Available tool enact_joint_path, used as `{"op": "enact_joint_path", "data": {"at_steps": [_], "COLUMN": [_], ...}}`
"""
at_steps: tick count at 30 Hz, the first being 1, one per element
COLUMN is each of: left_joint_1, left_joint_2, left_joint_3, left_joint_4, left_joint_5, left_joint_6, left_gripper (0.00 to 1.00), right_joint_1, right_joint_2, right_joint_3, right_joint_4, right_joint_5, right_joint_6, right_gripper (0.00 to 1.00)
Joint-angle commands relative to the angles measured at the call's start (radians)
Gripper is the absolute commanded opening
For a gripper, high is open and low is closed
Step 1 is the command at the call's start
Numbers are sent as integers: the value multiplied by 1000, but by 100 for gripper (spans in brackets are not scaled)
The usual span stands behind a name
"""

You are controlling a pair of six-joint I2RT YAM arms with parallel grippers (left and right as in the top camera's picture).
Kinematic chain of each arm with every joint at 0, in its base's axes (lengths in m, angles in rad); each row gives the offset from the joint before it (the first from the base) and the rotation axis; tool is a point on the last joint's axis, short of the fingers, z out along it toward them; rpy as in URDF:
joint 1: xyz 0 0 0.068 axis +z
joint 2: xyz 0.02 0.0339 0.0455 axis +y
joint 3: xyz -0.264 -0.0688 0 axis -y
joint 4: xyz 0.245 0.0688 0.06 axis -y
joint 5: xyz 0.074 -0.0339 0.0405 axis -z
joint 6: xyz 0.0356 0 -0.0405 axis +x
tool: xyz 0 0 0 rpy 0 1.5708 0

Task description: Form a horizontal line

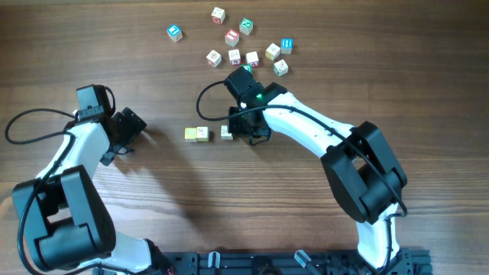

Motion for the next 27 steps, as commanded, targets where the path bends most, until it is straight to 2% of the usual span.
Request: {"op": "enact_joint_path", "data": {"at_steps": [1,8,12,17,27], "left_joint_1": [2,2,2,2,2], "left_joint_2": [7,7,7,7,7], "left_joint_3": [-5,-5,-5,-5,-5], "left_joint_4": [0,0,0,0,0], "left_joint_5": [-9,-9,-9,-9,-9], "left_joint_6": [-2,-2,-2,-2,-2], "left_gripper": [100,100,100,100,100], "right_joint_1": [-2,-2,-2,-2,1], "right_joint_2": [-24,-24,-24,-22,-19], "right_joint_3": [-5,-5,-5,-5,-5], "right_joint_4": [7,51,46,5,6], "right_joint_5": [-16,-27,-27,-27,-54], "right_joint_6": [4,3,3,30,78], "right_gripper": [18,20,25,21,21]}}
